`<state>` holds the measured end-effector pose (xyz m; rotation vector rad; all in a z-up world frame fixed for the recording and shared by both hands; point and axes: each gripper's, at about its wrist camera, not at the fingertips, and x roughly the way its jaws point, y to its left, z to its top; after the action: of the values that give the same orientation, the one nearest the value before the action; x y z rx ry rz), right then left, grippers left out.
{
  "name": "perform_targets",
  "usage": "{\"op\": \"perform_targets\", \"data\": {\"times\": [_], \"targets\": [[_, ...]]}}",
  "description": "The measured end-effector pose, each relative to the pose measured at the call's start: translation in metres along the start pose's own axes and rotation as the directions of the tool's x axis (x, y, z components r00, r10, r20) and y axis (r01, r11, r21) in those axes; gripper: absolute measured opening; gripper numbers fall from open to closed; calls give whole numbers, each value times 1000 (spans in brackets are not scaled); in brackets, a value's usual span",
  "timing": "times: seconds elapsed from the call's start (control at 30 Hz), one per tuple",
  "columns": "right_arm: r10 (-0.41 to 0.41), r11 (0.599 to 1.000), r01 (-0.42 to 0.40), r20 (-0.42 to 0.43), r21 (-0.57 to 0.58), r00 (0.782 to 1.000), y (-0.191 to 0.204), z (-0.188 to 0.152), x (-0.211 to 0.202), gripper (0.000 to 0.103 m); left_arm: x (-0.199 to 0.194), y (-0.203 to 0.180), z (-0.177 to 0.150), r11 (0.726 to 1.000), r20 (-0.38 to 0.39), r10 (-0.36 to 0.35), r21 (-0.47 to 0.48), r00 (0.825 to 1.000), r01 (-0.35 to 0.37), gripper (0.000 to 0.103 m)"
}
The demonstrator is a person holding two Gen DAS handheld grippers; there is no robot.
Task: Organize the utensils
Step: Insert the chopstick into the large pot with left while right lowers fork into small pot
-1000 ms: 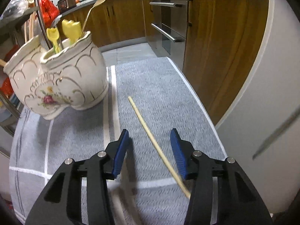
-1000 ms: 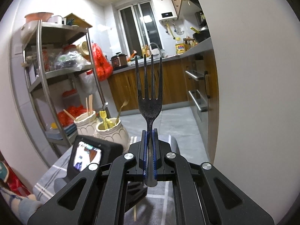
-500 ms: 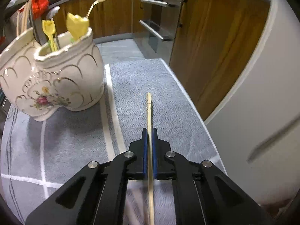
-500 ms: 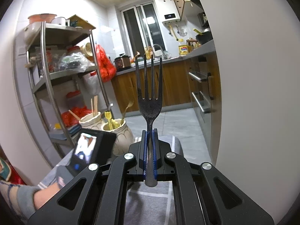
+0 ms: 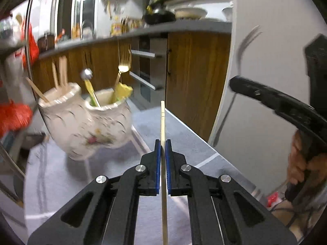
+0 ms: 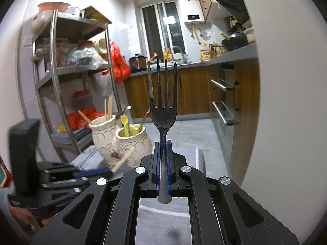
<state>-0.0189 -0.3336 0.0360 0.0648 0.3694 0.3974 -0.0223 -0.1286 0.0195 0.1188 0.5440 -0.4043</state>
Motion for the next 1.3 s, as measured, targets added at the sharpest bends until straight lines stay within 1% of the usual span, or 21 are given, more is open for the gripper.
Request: {"op": "perform_targets", "data": {"times": [0.13,0.23,0.33,0.53,0.7,0.83,0.93,0.97,1.03,1.13,1.17,1.27,1.3], "targets": [[5,1000,-5,-20,-10,1000,10,-1,11,6,-32,13,-7,1000,75,6,30,997,-9,4],[11,1000,-11,-22,-23,1000,19,-3,20,6,-49,35,-8,1000,124,1,11,992,-2,4],[33,999,-34,-28,-35,999,28,-4,28,6,-61,61,-11,1000,158,12,-15,987,-10,4],[66,995,-71,-59,-77,996,56,-4,48,6,-67,105,-14,998,192,22,-69,981,-9,4],[91,992,-97,-70,-82,993,73,4,66,6,-71,129,-12,996,237,18,-91,971,4,4],[78,994,-82,-49,-77,996,81,22,82,6,-76,140,3,997,298,7,-76,954,17,4],[82,995,-83,-28,-61,996,84,37,91,6,-80,147,22,997,353,-9,-64,936,33,4],[77,994,-78,-22,-71,997,86,42,94,6,-83,151,32,997,383,-17,-57,923,42,4],[72,994,-72,-1,-83,997,89,52,99,6,-86,154,43,998,422,-11,-48,907,34,4],[72,995,-70,26,-75,997,89,66,104,6,-86,168,63,998,483,10,-62,875,22,4],[68,995,-66,32,-69,997,89,70,106,6,-85,172,68,997,494,16,-70,869,21,4],[62,997,-59,60,-42,996,84,80,113,6,-76,190,87,995,535,48,-104,844,9,4],[59,998,-56,66,-39,996,83,82,115,6,-73,193,92,993,540,55,-114,840,8,4]]}}
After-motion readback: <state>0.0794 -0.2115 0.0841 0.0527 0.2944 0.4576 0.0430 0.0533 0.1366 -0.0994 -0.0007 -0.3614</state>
